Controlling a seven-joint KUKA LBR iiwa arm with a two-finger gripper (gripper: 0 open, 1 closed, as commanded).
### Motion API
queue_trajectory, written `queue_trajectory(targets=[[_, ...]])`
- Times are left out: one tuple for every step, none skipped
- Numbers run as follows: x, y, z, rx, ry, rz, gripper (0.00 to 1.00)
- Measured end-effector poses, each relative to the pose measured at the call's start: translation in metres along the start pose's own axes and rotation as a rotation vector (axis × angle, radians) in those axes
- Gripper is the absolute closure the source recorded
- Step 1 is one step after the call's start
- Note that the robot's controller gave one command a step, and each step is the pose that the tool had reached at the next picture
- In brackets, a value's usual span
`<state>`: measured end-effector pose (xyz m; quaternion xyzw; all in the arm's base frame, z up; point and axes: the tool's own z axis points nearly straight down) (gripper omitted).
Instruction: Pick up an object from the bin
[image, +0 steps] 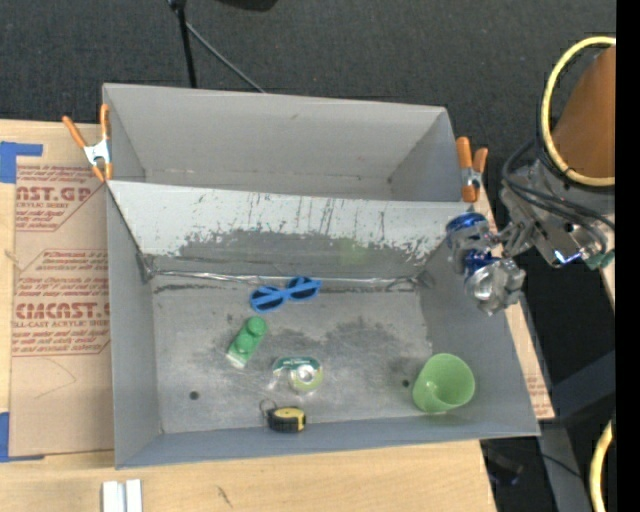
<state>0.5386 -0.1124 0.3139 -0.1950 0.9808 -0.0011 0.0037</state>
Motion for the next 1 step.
queue_trajectory(targets=[[0.0257, -0.0012, 0.096, -0.008, 0.012, 0.077, 1.0]])
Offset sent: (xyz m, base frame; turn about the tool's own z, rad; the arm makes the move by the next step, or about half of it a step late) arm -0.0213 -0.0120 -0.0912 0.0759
